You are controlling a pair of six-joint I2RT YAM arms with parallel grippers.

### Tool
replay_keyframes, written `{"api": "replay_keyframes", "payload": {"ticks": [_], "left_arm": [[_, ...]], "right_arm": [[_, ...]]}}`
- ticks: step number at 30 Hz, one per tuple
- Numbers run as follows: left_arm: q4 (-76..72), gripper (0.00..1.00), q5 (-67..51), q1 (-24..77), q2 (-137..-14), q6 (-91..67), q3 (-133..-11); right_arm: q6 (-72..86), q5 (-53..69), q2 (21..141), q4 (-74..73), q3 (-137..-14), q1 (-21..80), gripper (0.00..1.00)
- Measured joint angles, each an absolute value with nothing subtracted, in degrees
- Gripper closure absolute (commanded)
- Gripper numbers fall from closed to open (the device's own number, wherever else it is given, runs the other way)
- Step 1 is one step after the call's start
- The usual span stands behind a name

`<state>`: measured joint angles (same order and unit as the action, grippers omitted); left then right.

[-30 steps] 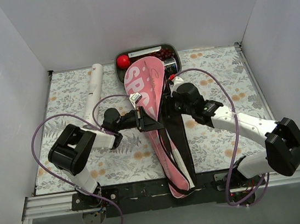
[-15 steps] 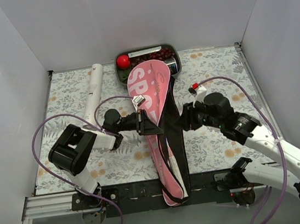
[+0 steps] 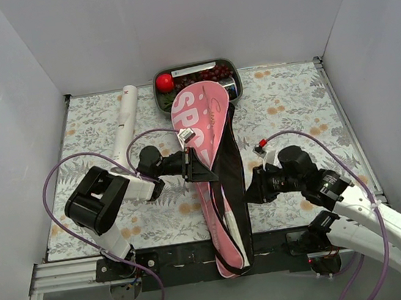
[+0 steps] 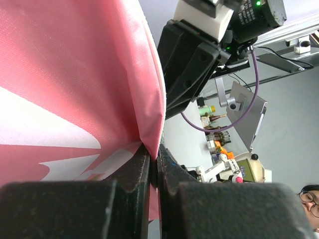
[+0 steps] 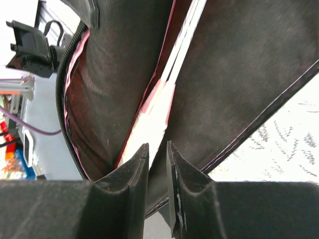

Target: Pack up the badminton gear

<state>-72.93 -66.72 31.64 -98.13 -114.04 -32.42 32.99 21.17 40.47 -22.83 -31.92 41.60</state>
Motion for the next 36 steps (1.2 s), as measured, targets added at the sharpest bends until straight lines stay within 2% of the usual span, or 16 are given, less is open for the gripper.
{"api": "replay_keyframes", "payload": {"ticks": [10, 22, 28, 29, 34, 35, 36], "left_arm": [[-73.2, 1.00, -67.6, 31.6, -98.1, -114.1, -32.7], [-73.3, 1.00, -70.1, 31.7, -98.2, -114.2, -32.7], [-73.3, 1.00, -70.3, 31.7, -98.3, -114.3, -32.7], [-73.4, 1.00, -70.3, 31.7, -98.4, -114.3, -32.8], [-73.5, 1.00, -70.3, 31.7, -99.1, -114.2, -32.8], [-73.5, 1.00, -70.3, 31.7, -99.1, -114.3, -32.8], [-73.6, 1.00, -70.3, 31.7, -99.1, -114.3, -32.8]], "right_arm": [[36.8, 26.3, 43.6, -16.1, -25.9, 45.5, 0.77], [44.2, 24.3, 59.5, 1.6, -24.5, 62.4, 0.79], [44.4, 18.7, 56.0, -0.8, -25.2, 63.1, 0.70], [44.1, 17.3, 54.7, -2.4, -25.8, 63.1, 0.63], [43.4, 4.6, 47.0, -14.0, -31.4, 62.7, 0.46], [43.4, 1.1, 45.2, -16.4, -32.3, 62.4, 0.39], [43.4, -2.2, 43.7, -18.5, -33.1, 61.8, 0.37]]}}
